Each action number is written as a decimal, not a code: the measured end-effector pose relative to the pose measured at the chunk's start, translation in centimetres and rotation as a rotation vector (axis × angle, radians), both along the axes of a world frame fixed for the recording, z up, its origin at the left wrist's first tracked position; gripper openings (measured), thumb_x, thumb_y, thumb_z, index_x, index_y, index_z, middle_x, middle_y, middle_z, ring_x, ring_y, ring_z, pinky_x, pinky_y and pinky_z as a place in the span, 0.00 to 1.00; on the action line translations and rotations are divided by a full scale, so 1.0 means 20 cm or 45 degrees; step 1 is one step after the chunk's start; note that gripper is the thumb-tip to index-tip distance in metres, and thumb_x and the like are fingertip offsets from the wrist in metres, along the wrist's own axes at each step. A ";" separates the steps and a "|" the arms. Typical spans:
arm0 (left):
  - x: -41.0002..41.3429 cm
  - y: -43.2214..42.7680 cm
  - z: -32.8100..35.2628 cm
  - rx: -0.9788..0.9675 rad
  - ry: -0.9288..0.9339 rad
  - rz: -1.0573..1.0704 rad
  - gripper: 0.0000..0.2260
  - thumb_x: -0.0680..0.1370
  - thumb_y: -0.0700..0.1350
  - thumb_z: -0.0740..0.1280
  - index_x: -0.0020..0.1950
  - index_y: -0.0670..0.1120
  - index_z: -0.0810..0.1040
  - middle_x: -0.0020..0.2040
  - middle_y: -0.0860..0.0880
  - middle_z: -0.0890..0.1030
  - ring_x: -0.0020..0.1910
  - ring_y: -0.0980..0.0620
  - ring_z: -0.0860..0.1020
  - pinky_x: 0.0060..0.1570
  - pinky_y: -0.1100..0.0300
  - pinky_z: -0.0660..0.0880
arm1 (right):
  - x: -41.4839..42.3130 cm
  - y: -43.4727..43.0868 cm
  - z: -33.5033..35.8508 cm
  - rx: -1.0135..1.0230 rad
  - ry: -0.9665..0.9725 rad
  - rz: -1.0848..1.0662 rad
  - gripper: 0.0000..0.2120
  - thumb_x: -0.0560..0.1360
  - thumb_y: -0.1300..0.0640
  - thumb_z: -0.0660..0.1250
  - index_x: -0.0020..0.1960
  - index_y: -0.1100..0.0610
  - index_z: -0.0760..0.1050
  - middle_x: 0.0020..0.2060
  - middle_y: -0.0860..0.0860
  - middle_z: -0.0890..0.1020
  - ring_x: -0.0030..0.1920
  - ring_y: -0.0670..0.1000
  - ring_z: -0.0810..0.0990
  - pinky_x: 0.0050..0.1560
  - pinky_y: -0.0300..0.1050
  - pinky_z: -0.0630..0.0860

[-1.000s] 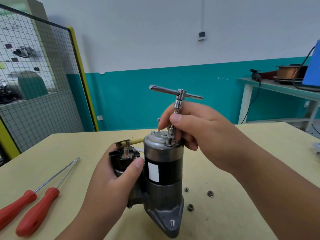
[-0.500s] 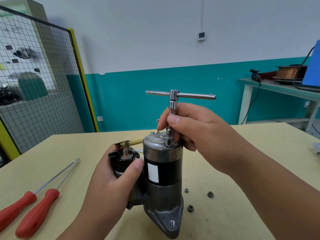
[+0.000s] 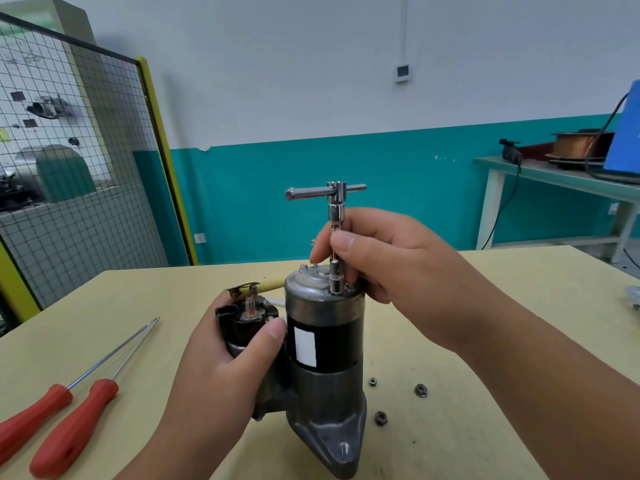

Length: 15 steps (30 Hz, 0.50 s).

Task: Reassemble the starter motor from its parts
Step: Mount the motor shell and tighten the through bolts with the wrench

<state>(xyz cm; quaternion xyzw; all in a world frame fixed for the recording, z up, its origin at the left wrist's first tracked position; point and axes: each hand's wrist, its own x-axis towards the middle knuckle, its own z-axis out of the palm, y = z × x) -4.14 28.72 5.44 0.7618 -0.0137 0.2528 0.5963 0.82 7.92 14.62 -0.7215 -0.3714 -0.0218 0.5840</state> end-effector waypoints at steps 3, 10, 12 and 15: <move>0.00 0.00 0.00 0.000 -0.002 0.005 0.17 0.65 0.67 0.69 0.52 0.65 0.82 0.41 0.55 0.85 0.38 0.41 0.85 0.26 0.52 0.75 | 0.00 0.00 0.00 0.011 0.016 0.009 0.13 0.80 0.49 0.60 0.47 0.49 0.83 0.31 0.40 0.77 0.32 0.37 0.74 0.33 0.27 0.69; 0.01 0.00 -0.01 -0.032 -0.043 -0.013 0.19 0.65 0.67 0.69 0.53 0.64 0.82 0.44 0.57 0.86 0.43 0.52 0.85 0.37 0.48 0.78 | 0.00 0.00 0.00 -0.043 -0.049 -0.035 0.10 0.80 0.46 0.62 0.46 0.50 0.79 0.34 0.40 0.79 0.34 0.37 0.76 0.34 0.28 0.71; 0.01 0.00 -0.01 -0.028 -0.044 -0.013 0.18 0.65 0.67 0.69 0.52 0.65 0.82 0.46 0.57 0.87 0.44 0.56 0.85 0.43 0.48 0.79 | 0.00 0.00 -0.01 -0.030 -0.048 -0.037 0.11 0.80 0.46 0.64 0.45 0.52 0.77 0.35 0.44 0.78 0.33 0.38 0.74 0.34 0.29 0.70; 0.01 -0.01 -0.01 -0.043 -0.034 -0.010 0.17 0.65 0.67 0.69 0.51 0.65 0.82 0.45 0.56 0.87 0.43 0.56 0.85 0.42 0.45 0.81 | 0.00 0.01 -0.01 -0.024 -0.042 -0.044 0.11 0.78 0.45 0.65 0.44 0.53 0.75 0.35 0.49 0.76 0.33 0.39 0.71 0.33 0.31 0.69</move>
